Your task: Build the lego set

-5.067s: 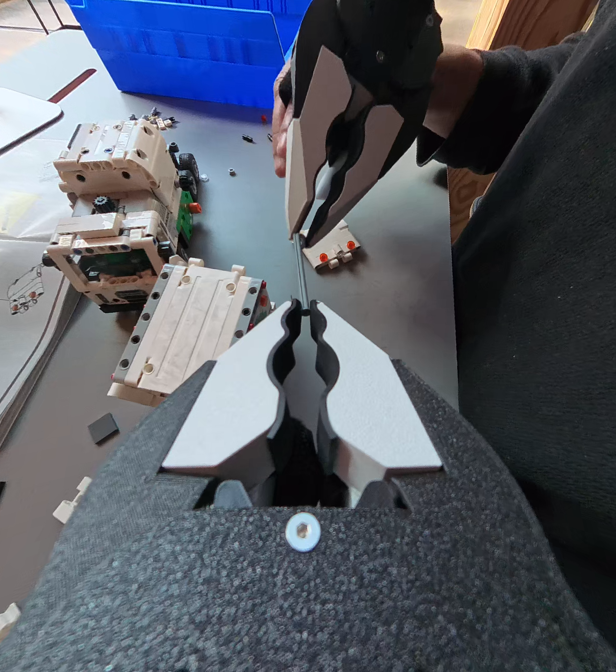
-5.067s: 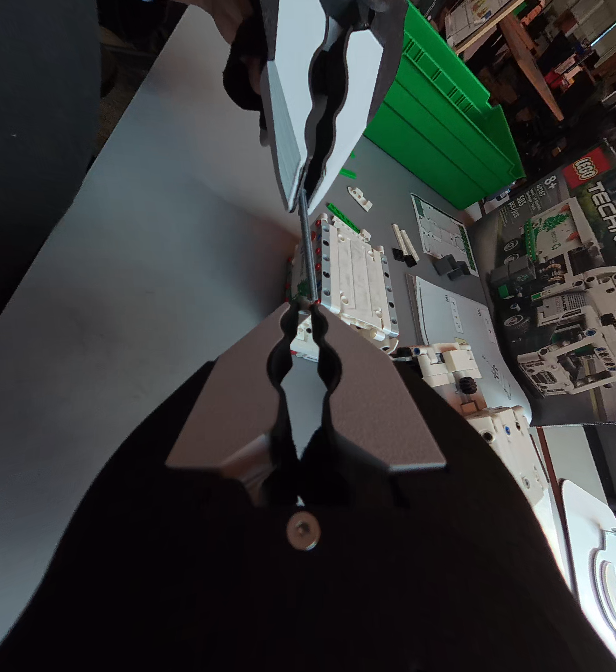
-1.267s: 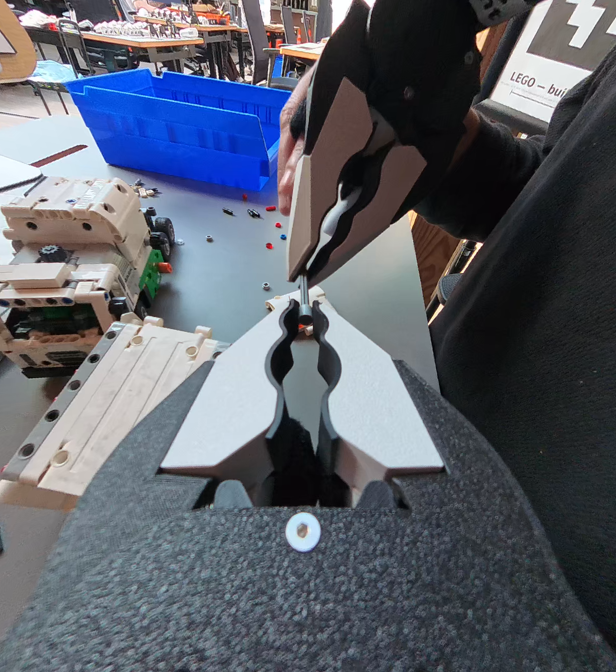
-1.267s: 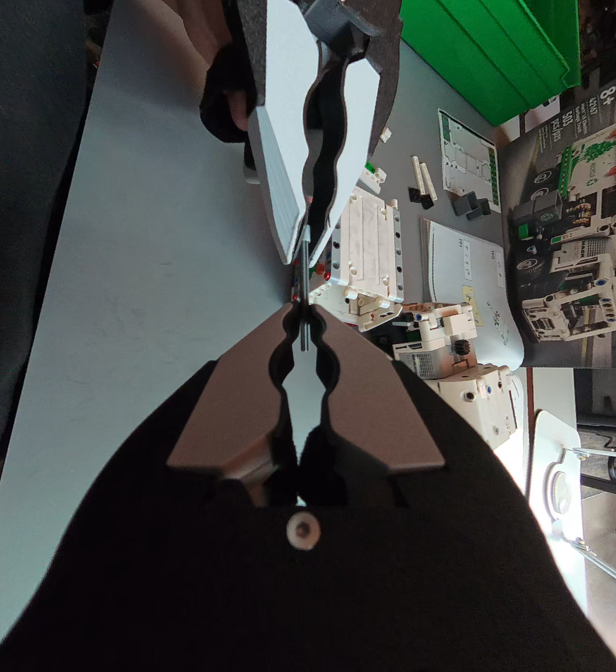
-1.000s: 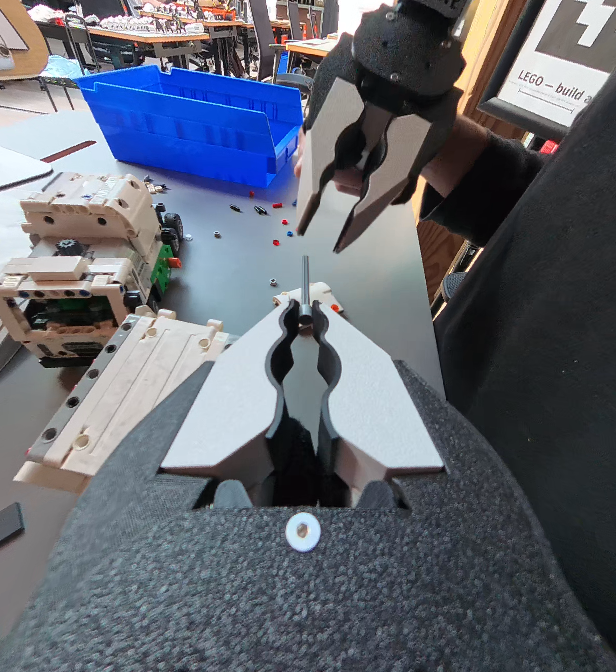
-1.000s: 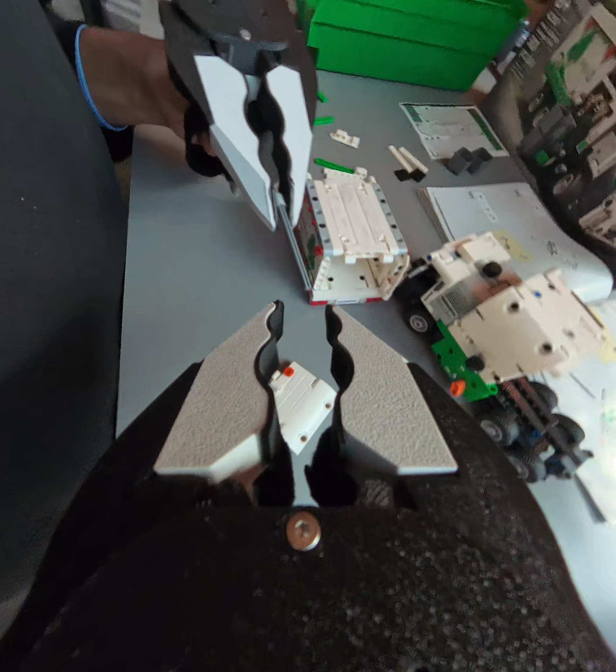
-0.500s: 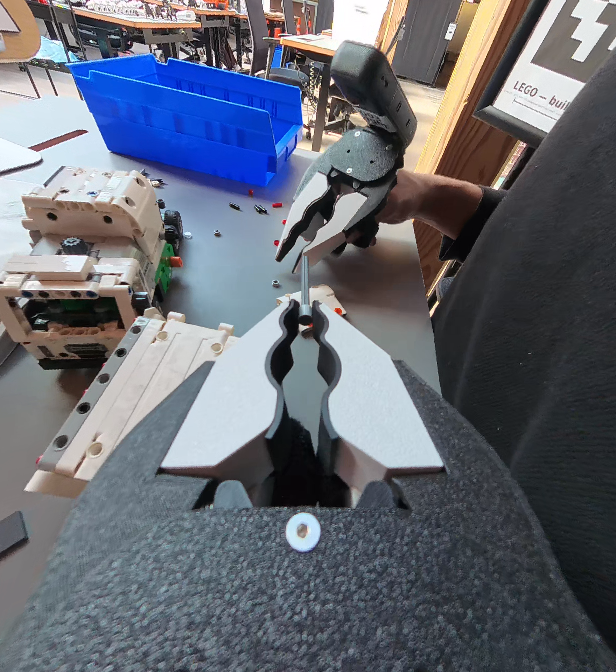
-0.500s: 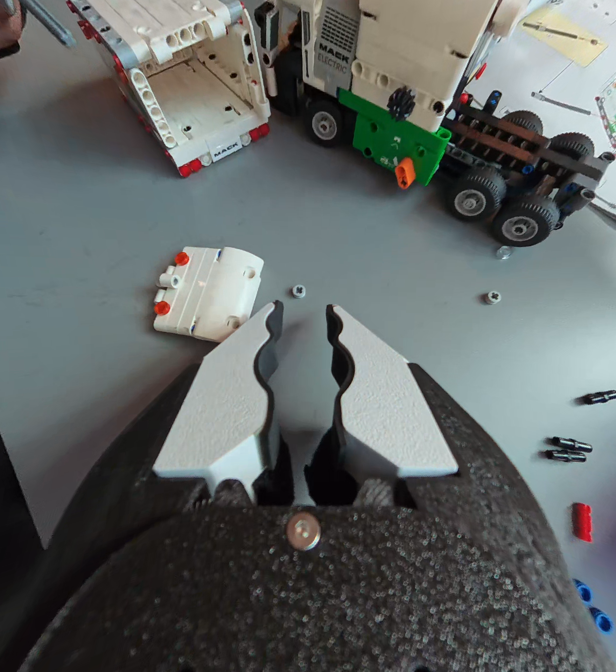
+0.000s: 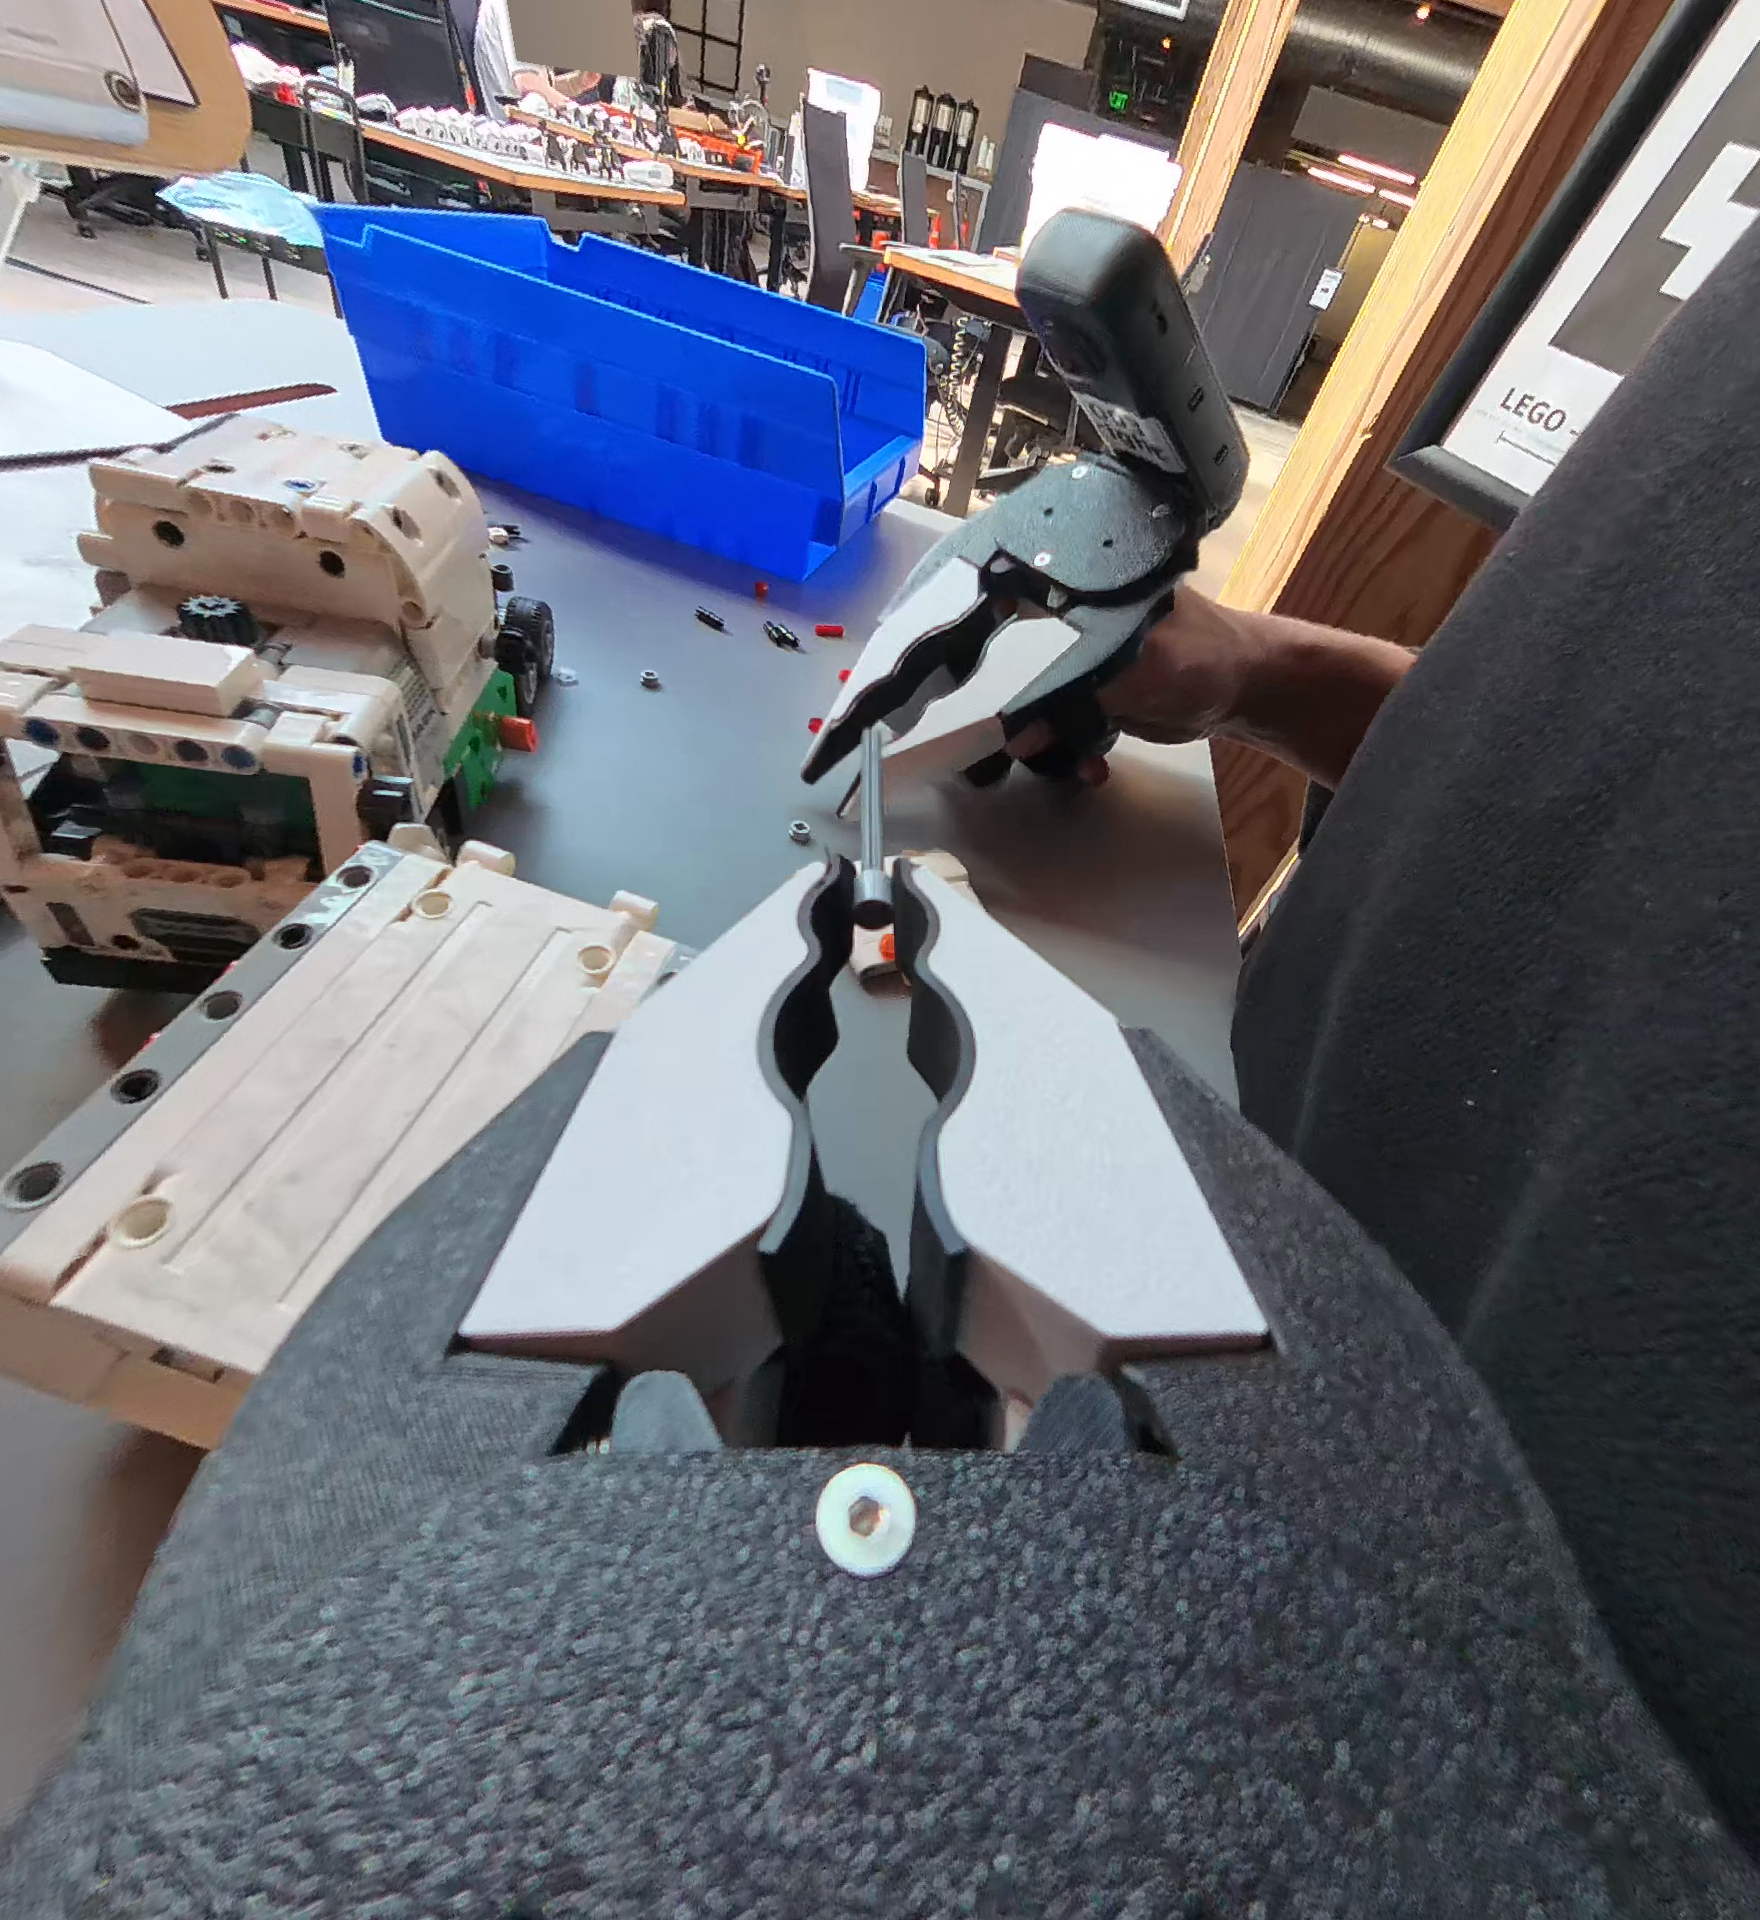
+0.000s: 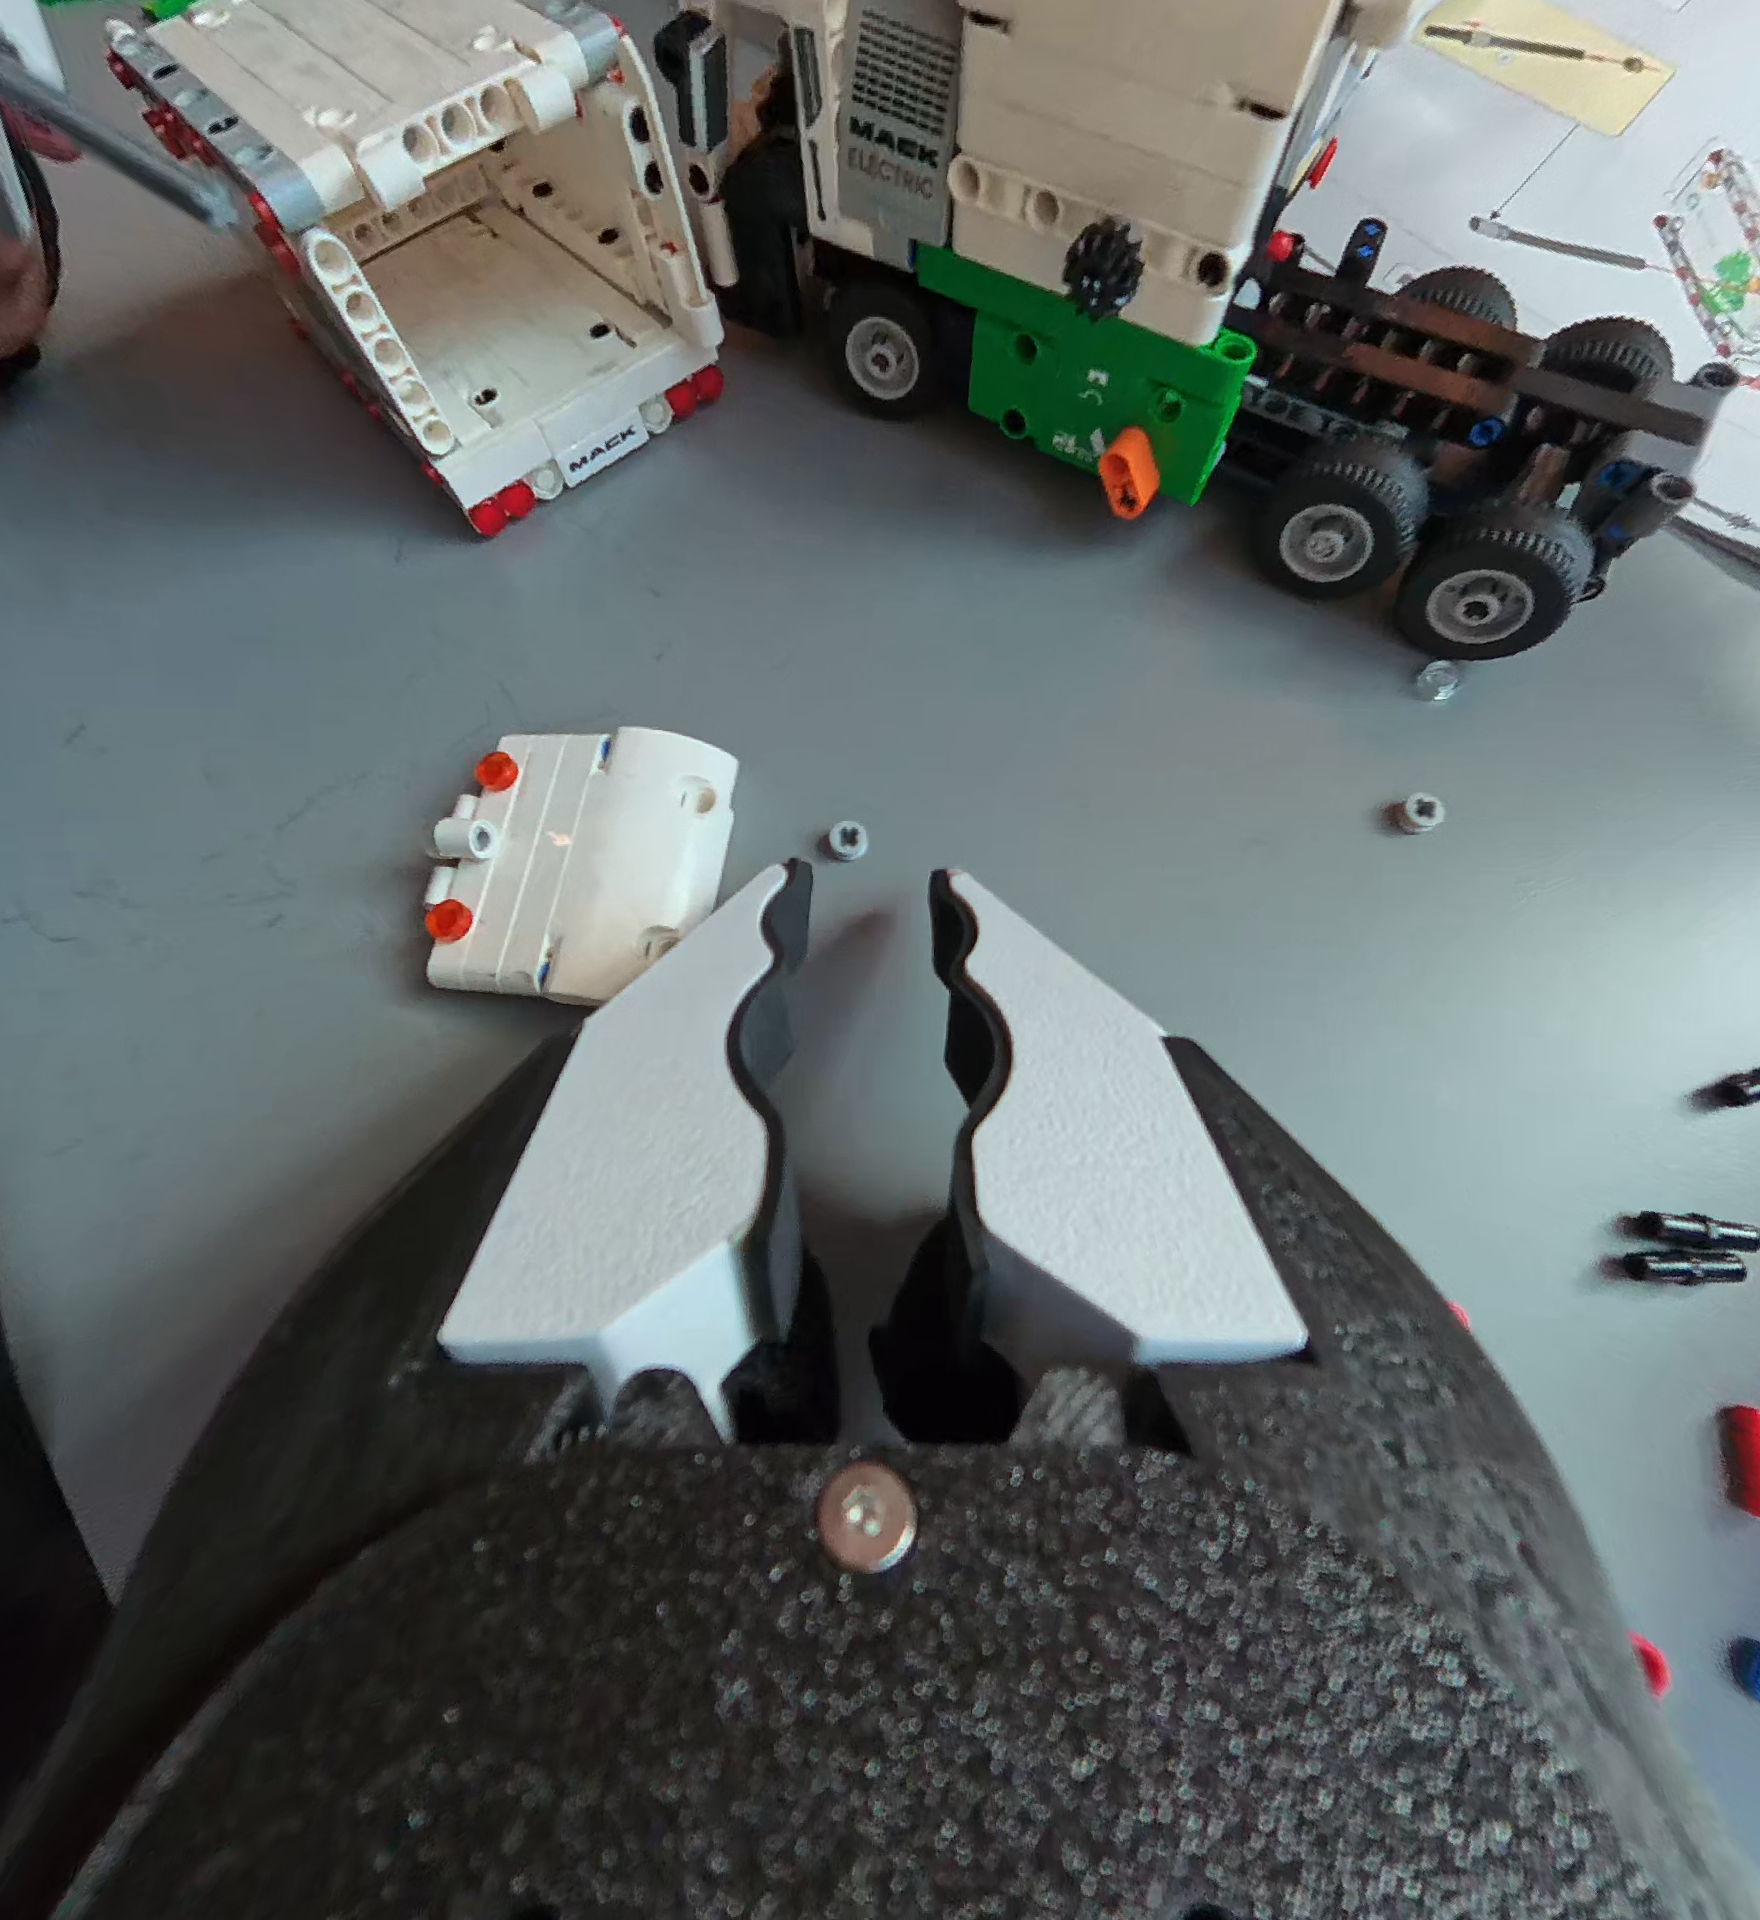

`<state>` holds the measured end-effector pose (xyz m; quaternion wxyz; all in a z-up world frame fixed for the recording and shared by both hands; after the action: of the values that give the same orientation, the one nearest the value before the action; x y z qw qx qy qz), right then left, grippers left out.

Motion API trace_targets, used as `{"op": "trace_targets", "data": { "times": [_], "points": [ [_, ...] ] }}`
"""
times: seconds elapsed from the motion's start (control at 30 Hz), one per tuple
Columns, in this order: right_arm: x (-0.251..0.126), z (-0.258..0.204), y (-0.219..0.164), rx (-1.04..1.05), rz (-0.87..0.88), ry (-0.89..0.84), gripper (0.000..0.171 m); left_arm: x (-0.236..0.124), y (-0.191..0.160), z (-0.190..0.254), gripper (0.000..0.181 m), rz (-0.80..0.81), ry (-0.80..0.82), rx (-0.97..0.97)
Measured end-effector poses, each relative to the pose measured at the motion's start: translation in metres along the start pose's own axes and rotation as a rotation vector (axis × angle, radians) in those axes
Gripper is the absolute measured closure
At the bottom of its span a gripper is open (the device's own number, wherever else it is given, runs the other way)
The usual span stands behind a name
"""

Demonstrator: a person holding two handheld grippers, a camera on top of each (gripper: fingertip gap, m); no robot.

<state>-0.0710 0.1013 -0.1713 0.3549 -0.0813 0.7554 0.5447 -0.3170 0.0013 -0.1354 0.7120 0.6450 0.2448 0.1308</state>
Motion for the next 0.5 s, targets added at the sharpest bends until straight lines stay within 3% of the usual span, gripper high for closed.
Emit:
{"op": "trace_targets", "data": {
  "times": [0.27, 0.5],
  "points": [
    [0.011, -0.008, 0.004, -0.04, -0.028, -0.012, 0.153, 0.002, -0.001, 0.002, 0.177, -0.011, -0.018, 0.011],
    [0.017, -0.011, 0.005, -0.086, -0.045, -0.038, 0.165, 0.006, -0.003, 0.007, 0.177, -0.049, -0.013, 0.053]
  ]
}}
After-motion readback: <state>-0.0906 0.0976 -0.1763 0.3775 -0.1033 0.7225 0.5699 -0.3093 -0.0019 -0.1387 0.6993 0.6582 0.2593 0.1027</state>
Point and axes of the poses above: each gripper's, where its closed fingertips meet, x out along the fingers, y out of its top, z = x × y across the jaws, the point moved 9 cm from there along -x, back along the fingers, and after that the axes turned 10 degrees about x, right-handed, at the moved point
